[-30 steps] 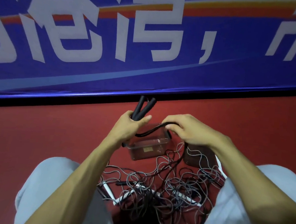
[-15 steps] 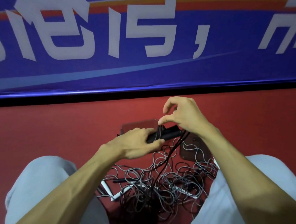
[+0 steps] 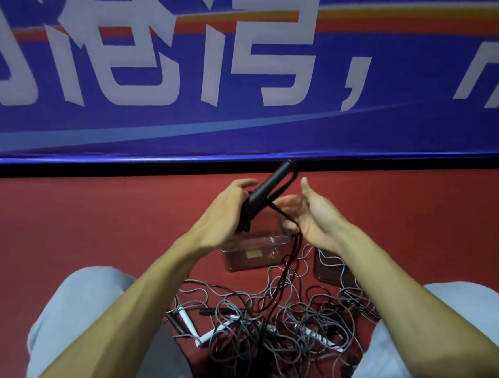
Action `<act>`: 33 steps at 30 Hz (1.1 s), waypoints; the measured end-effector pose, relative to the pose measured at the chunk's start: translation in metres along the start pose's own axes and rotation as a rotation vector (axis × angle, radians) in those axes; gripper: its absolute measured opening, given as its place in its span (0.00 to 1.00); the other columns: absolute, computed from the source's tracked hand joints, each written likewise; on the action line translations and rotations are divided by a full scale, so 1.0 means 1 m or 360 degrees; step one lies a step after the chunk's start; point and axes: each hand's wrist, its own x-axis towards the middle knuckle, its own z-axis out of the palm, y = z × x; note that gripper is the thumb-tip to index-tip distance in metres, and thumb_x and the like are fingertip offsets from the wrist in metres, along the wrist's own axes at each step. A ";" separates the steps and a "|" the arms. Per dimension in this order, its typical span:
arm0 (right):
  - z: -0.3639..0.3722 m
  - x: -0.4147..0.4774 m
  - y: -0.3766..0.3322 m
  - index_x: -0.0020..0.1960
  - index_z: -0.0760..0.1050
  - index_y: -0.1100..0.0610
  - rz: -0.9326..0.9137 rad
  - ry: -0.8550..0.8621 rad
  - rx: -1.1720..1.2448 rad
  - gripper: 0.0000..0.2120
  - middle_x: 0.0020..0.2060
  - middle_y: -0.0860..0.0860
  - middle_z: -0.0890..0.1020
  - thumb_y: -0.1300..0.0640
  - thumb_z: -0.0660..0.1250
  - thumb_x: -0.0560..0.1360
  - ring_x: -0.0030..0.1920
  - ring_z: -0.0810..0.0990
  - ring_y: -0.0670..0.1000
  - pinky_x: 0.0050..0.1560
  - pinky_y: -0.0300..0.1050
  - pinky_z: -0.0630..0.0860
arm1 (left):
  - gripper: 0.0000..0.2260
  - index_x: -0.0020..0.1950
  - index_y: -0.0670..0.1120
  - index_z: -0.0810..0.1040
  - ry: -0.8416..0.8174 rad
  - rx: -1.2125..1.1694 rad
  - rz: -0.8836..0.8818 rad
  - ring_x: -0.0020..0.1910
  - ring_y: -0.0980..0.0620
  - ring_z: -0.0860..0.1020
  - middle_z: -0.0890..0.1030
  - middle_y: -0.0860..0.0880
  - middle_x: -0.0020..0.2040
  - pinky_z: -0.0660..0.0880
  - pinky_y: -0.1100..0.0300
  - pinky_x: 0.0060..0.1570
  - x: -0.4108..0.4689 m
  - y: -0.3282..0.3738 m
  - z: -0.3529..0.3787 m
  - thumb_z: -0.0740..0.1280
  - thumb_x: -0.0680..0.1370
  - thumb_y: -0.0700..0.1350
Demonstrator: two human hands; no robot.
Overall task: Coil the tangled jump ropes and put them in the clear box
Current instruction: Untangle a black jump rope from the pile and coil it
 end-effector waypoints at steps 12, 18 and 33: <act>0.001 0.006 0.052 0.42 0.78 0.52 0.0289 -0.0464 -0.2153 0.12 0.35 0.45 0.80 0.46 0.64 0.79 0.36 0.76 0.47 0.40 0.41 0.71 | 0.14 0.45 0.43 0.71 0.0402 -0.0542 -0.0316 0.20 0.54 0.58 0.71 0.43 0.32 0.55 0.65 0.25 0.013 -0.008 -0.021 0.49 0.79 0.48; 0.007 0.000 0.029 0.41 0.71 0.56 0.0017 -0.0263 -0.1613 0.13 0.31 0.51 0.80 0.57 0.55 0.83 0.31 0.77 0.48 0.27 0.37 0.67 | 0.11 0.44 0.44 0.68 0.0698 -0.0551 -0.0320 0.19 0.54 0.59 0.69 0.43 0.31 0.56 0.66 0.24 0.018 -0.014 -0.035 0.51 0.79 0.48; 0.031 -0.048 -0.028 0.49 0.84 0.55 -0.0884 -0.0152 -0.1859 0.06 0.37 0.40 0.81 0.56 0.69 0.76 0.38 0.77 0.38 0.42 0.39 0.73 | 0.19 0.40 0.50 0.74 0.0244 0.0921 -0.0301 0.48 0.36 0.77 0.81 0.40 0.45 0.70 0.52 0.44 0.027 -0.047 -0.012 0.52 0.81 0.57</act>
